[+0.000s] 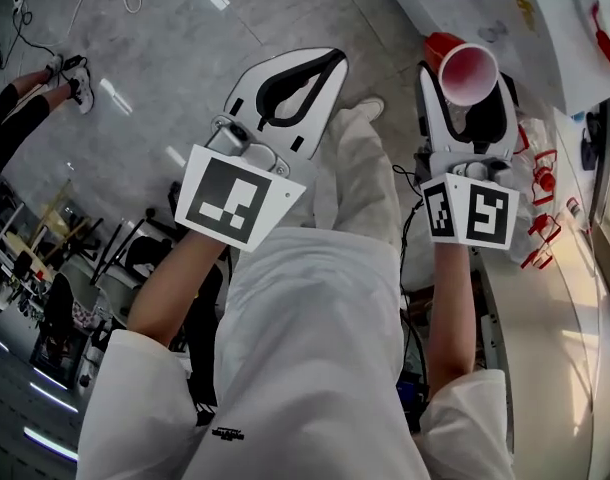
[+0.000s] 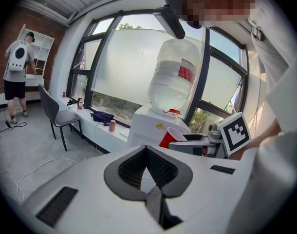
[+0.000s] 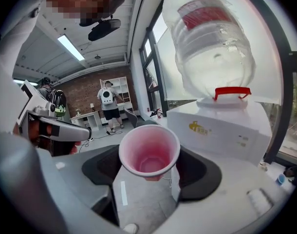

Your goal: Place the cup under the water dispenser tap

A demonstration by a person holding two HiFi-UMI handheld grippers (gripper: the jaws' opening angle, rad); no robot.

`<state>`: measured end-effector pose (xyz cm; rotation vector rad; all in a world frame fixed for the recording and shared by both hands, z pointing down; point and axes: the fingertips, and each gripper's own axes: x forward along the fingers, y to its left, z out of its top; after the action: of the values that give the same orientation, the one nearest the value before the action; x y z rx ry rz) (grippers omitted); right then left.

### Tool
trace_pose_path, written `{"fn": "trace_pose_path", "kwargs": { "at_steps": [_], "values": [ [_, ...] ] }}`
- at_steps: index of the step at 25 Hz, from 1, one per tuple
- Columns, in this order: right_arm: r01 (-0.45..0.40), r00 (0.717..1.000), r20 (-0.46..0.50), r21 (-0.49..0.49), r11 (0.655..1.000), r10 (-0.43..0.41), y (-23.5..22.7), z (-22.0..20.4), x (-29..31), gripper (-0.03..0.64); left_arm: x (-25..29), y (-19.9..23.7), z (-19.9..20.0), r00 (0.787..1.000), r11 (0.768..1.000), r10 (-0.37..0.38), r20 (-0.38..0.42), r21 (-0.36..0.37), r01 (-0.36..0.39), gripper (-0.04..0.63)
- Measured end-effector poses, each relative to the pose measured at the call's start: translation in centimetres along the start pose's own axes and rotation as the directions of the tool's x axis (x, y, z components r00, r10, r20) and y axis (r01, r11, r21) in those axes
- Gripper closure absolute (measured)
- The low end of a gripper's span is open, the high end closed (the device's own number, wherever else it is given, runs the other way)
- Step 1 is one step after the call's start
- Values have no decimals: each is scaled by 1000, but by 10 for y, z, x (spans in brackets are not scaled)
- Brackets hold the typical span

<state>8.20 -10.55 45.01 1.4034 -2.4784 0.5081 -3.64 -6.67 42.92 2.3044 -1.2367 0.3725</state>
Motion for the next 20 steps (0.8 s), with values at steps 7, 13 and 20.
{"fn": "trace_pose_path", "kwargs": {
  "at_steps": [7,13,20],
  "values": [
    [27,1000,5,29,999,-28,-13,-27,26,258,22,10,-19,1000,1000,-4,-5,2,4,589],
    [99,995,-6,91,991,-98,-32,-55,49,258,39,22,-34,1000,1000,-2,-1,-28,2,589],
    [161,987,-18,135,978,-160,-57,-85,81,258,59,40,-57,1000,999,-16,-14,-41,15,589]
  ]
}}
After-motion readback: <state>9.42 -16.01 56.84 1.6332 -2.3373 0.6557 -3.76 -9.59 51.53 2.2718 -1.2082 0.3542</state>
